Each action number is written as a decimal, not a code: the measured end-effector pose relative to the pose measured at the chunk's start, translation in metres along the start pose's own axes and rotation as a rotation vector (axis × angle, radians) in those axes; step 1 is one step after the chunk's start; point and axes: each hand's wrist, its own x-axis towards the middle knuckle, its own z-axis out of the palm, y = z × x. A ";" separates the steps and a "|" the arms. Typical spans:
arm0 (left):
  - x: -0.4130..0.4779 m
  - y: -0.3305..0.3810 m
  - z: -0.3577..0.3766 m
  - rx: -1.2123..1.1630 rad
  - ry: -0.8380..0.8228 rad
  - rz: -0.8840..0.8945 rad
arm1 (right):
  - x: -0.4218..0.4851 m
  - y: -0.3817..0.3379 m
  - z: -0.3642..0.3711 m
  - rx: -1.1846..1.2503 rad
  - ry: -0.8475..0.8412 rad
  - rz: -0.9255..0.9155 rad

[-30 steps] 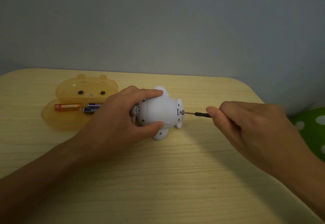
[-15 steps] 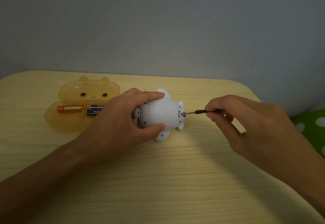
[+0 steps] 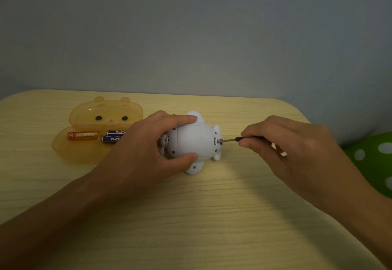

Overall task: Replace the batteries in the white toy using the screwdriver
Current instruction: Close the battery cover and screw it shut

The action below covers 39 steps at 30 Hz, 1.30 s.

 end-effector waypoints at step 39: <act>-0.001 0.000 0.001 -0.019 -0.015 -0.007 | -0.005 0.011 0.010 -0.091 0.055 0.124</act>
